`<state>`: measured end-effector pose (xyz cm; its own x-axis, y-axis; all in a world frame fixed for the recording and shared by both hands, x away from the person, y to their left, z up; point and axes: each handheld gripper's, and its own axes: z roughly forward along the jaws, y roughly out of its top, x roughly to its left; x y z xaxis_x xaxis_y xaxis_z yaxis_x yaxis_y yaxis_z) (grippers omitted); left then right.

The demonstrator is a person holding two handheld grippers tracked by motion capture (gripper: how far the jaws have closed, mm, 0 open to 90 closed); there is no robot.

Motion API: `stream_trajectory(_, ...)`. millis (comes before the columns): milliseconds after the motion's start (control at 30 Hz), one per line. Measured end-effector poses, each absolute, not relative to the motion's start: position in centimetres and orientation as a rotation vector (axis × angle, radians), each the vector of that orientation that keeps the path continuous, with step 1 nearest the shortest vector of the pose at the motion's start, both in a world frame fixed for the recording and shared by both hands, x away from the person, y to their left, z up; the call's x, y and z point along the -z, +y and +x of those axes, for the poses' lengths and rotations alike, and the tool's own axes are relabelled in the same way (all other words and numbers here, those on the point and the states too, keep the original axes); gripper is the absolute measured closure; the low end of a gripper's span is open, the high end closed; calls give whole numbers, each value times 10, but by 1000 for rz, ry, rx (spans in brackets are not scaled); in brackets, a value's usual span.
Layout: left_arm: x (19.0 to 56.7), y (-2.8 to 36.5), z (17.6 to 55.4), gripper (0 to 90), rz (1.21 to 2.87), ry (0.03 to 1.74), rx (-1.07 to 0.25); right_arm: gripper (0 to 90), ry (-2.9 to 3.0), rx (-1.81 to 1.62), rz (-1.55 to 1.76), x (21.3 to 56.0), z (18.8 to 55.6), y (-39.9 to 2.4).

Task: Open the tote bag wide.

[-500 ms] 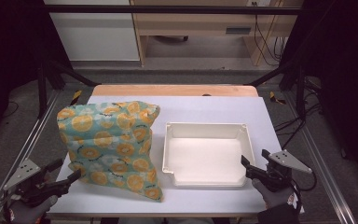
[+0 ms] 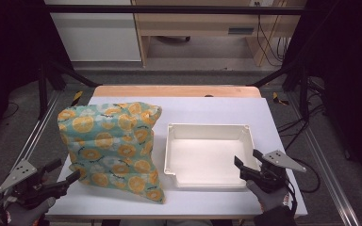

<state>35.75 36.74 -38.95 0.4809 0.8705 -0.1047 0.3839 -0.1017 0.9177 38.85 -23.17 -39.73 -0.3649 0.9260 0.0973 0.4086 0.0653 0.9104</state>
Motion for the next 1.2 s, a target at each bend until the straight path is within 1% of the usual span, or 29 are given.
stream_trajectory(433,384,367,361,158,1685,1080,-584,280,1861,-1327,1295,390,393,-212)
stream_trajectory(633,379,364,365,158,1697,1072,-588,311,1861,-1345,1283,383,395,-203)
stream_trajectory(1200,350,359,371,158,1685,1026,-618,318,1904,-1415,1208,359,404,-174)
